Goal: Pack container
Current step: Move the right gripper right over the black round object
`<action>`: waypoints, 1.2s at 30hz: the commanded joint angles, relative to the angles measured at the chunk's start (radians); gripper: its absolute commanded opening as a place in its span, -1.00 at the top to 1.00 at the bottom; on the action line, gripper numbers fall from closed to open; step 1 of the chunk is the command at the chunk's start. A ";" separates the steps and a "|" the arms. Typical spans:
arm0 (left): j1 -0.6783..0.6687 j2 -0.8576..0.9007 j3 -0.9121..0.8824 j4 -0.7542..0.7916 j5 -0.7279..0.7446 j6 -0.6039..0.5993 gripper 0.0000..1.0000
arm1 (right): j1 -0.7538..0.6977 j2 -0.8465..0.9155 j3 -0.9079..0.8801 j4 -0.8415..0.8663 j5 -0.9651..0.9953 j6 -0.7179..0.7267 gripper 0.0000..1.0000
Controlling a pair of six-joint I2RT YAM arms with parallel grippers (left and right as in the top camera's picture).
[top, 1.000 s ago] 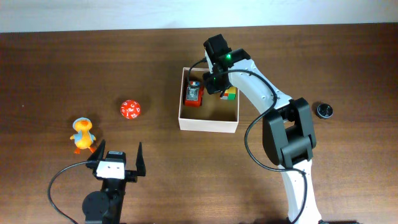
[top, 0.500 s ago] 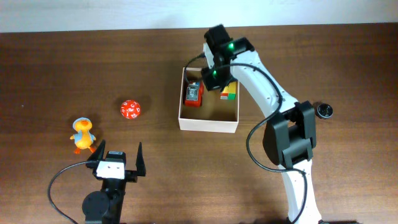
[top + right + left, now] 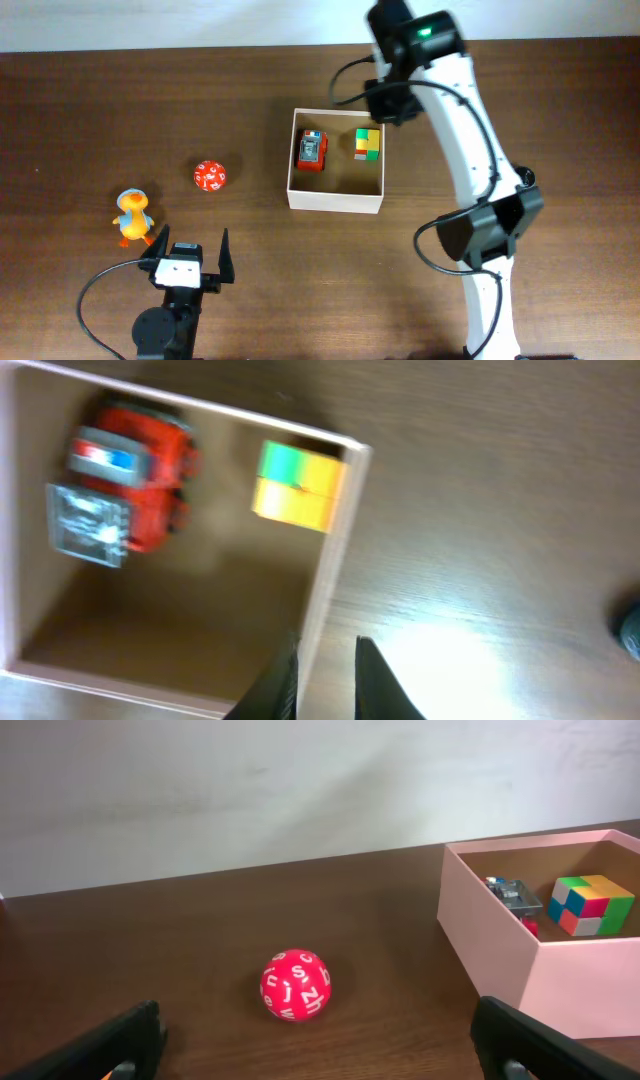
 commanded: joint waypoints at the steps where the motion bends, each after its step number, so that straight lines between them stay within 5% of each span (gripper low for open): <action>1: -0.002 -0.008 -0.006 -0.001 0.000 0.020 -0.99 | -0.060 -0.069 0.028 -0.009 0.039 0.018 0.58; 4: -0.002 -0.008 -0.006 -0.001 0.000 0.020 -0.99 | -0.087 -0.126 0.023 -0.009 0.040 0.017 0.42; 8: -0.002 -0.008 -0.006 -0.001 0.000 0.020 -0.99 | -0.117 -0.230 -0.031 -0.009 0.063 0.014 -0.49; 11: -0.002 -0.008 -0.006 -0.001 0.000 0.020 -0.99 | -0.144 -0.331 -0.150 -0.009 0.090 0.016 -0.73; 24: -0.002 -0.008 -0.006 -0.001 0.000 0.020 -0.99 | -0.296 -0.547 -0.834 0.163 0.185 0.156 -0.80; 36: -0.002 -0.008 -0.006 -0.001 0.000 0.020 -0.99 | -0.353 -0.546 -0.961 0.343 0.242 0.241 -0.78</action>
